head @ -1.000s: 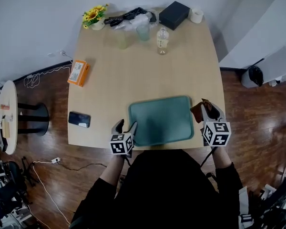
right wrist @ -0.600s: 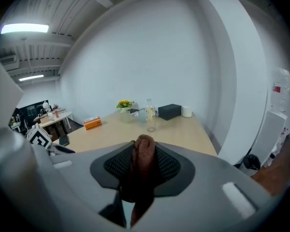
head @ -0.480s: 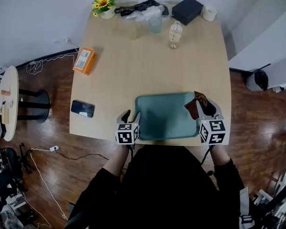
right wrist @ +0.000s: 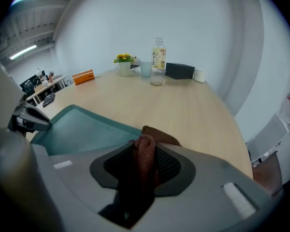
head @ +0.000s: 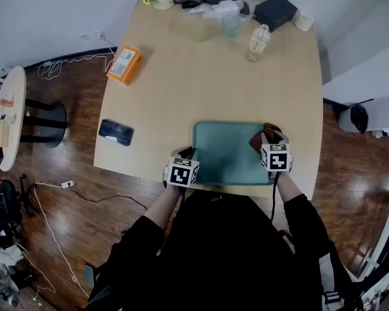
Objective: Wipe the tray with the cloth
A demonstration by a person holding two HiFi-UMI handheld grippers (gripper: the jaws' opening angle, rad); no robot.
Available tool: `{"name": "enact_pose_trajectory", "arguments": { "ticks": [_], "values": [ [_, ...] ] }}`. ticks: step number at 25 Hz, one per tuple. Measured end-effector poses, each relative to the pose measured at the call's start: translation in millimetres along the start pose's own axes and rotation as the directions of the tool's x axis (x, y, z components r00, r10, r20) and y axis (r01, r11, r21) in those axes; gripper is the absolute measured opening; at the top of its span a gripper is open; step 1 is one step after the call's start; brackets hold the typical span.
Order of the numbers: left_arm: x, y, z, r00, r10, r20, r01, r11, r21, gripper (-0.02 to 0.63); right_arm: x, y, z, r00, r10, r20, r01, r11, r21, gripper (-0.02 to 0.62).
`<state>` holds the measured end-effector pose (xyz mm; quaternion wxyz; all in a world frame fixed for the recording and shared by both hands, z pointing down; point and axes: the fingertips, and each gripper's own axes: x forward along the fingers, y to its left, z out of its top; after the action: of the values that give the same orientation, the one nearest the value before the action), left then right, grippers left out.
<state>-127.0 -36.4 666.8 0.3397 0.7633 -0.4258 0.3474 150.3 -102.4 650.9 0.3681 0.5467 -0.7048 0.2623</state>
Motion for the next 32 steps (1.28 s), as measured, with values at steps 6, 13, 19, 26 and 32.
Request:
{"name": "enact_pose_trajectory", "arguments": {
  "ticks": [6,13,19,26,32],
  "values": [
    [-0.8,-0.9,0.3,1.000,-0.018,0.002,0.018,1.000,-0.009,0.035,20.6,123.0,41.3,0.977,0.208,-0.041,-0.212,0.962,-0.171,0.118],
    [-1.4,-0.7,2.4,0.999,-0.046,0.004,0.046,0.999,0.007,0.038,25.1,269.4,78.6,0.920,0.385,-0.077,-0.383,0.839,-0.386,0.118],
    [-1.5,2.6,-0.8,0.998,-0.053,0.035,0.053,0.998,-0.014,0.038,16.6,223.9,52.0,0.951,0.304,-0.057,-0.301,0.865,-0.402,0.118],
    [-3.0,4.9,0.5,0.997,-0.056,0.059,0.058,0.998,-0.030,0.037,-9.7,35.6,-4.1,0.999,0.008,-0.039,-0.017,0.973,-0.232,0.118],
    [-2.1,1.7,1.8,0.997,-0.054,0.056,0.056,0.998,-0.030,0.037,-19.4,6.5,-15.6,1.000,0.002,-0.026,-0.009,0.964,-0.267,0.118]
  ]
}}
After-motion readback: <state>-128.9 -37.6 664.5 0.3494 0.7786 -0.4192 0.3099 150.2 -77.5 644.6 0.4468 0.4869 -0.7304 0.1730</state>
